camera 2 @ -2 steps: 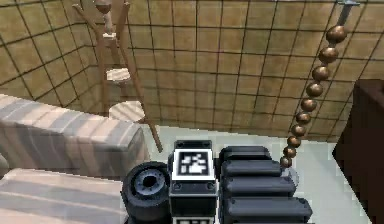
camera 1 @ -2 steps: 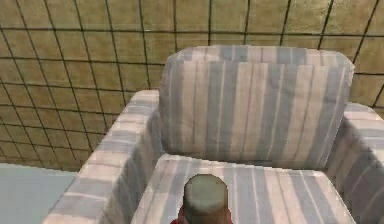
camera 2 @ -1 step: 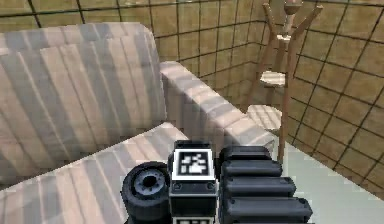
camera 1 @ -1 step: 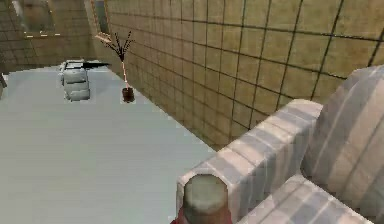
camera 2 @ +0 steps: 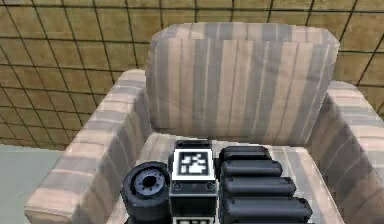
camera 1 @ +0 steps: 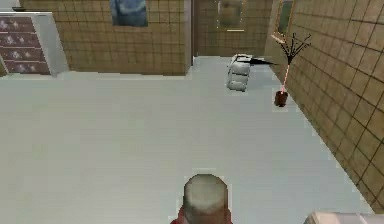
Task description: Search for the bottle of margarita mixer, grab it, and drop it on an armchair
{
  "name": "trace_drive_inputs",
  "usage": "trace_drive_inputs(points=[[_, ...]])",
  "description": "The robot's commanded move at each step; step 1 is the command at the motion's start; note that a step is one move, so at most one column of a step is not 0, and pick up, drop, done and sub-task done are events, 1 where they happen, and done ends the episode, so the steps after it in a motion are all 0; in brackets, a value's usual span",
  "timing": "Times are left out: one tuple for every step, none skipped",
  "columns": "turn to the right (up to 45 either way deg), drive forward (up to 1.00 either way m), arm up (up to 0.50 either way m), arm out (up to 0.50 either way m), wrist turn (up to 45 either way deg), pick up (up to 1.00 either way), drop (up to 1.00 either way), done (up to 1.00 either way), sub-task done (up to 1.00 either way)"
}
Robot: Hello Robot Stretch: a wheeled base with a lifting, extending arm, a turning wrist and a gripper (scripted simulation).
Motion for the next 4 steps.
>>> trace_drive_inputs(points=[[-45.0, 0.0, 0.0, 0.0, 0.0, 0.0, 0.0, 0.0, 0.0], [-9.0, 0.0, 0.0, 0.0, 0.0, 0.0, 0.0, 0.0, 0.0], [45.0, 0.0, 0.0, 0.0, 0.0, 0.0, 0.0, 0.0, 0.0], [45.0, 0.0, 0.0, 0.0, 0.0, 0.0, 0.0, 0.0, 0.0]])
